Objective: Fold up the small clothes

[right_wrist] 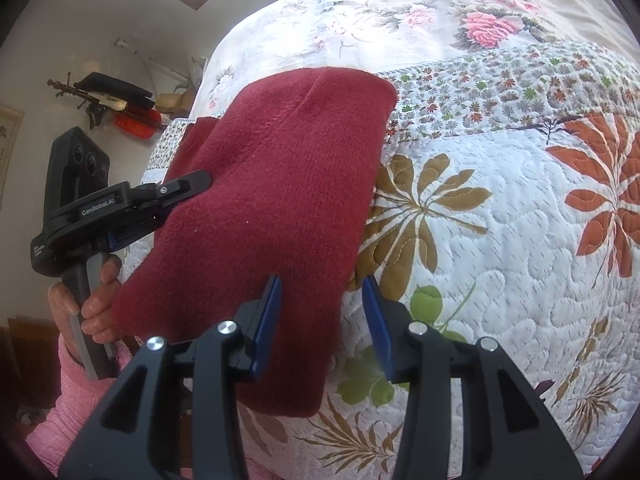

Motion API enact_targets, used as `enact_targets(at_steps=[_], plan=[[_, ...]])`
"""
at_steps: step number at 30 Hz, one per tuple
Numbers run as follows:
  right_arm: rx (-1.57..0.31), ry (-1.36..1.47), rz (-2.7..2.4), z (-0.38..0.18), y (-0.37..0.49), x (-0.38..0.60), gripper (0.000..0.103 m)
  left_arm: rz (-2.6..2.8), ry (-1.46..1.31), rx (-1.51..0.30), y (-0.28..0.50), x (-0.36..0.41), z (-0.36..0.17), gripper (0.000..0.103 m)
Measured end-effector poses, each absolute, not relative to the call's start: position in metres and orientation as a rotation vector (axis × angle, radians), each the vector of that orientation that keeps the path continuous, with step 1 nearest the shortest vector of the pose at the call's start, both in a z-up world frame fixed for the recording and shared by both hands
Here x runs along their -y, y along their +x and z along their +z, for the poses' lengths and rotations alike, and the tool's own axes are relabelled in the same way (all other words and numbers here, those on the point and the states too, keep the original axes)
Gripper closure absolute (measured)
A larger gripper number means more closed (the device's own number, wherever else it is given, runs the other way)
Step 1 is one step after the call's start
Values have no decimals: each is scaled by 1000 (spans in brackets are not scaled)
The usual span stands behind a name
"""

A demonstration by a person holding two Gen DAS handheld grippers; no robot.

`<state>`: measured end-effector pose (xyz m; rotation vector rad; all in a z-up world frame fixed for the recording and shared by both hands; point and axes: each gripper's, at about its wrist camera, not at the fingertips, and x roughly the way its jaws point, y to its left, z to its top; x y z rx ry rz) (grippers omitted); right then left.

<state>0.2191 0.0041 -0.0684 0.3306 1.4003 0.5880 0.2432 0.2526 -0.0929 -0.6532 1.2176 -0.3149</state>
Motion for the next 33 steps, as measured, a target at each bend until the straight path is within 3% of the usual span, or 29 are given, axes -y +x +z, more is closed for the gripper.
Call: enact_targets(at_steps=[9, 20, 26, 33], plan=[[-1370, 338, 589, -56, 208, 7, 59, -369, -621, -1095, 229, -293, -41, 89], [-1390, 319, 619, -62, 207, -9, 58, -269, -589, -1061, 213, -389, -16, 89], [-1390, 294, 645, -60, 206, -23, 58, -195, -622, -1123, 213, -440, -54, 89], [-1396, 251, 689, -55, 202, -51, 57, -137, -569, -1211, 209, -430, -115, 87]])
